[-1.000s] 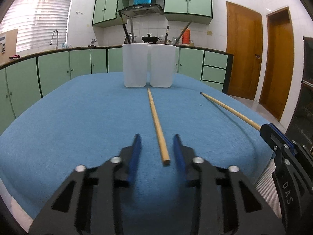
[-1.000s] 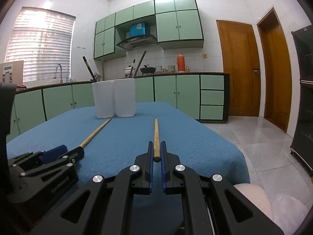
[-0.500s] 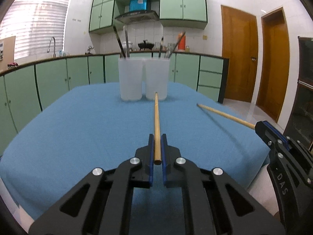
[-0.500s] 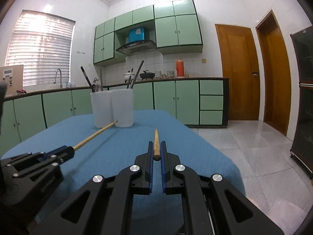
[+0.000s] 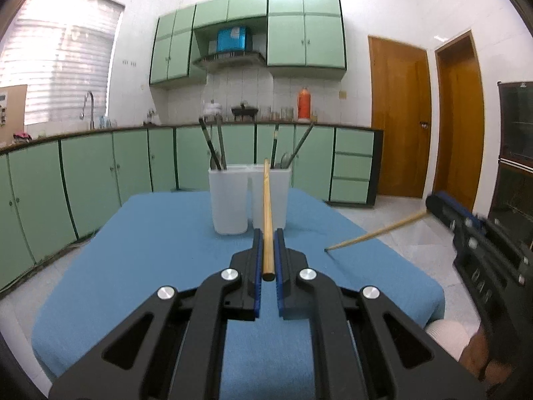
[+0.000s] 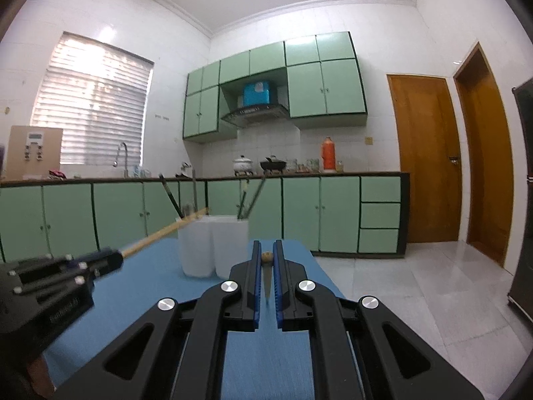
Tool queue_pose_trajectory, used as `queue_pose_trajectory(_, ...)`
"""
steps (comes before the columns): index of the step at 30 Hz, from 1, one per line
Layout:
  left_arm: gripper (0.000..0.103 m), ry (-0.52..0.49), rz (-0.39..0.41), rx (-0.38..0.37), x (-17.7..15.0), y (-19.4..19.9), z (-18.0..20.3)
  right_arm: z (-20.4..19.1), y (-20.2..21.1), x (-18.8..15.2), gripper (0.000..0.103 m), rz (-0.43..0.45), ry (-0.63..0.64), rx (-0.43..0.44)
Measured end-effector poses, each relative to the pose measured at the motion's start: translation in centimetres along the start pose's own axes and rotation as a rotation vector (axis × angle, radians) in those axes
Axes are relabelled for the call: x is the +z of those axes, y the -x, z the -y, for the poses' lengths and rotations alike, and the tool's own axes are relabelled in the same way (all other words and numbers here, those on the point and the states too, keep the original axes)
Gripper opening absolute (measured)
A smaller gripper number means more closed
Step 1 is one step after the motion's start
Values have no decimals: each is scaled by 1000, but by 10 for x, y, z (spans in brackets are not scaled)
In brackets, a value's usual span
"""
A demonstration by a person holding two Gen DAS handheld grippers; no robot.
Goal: Organize utensils
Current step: 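Carry both wooden chopsticks over the white holder and lower them in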
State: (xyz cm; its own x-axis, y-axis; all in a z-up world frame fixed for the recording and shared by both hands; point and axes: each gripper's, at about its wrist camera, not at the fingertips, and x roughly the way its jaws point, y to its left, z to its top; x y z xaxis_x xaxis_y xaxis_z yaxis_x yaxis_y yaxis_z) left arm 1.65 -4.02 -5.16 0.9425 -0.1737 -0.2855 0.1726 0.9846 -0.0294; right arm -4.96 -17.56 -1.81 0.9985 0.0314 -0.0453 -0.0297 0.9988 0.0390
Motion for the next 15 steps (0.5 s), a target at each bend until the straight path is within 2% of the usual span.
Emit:
queue_pose_trajectory(2,6,40,-46,-18,-1,-5,-7,0,-2,7,7,8,-2,6)
queue_pose_trajectory(6,6,71,-97,5,-20,-18,-18,-4,-2,8,7,6,2,4)
queue_pose_trajectory(15,6,103,-148,53,-64,-38,-32,-8,1,6,7,-2,4,-5)
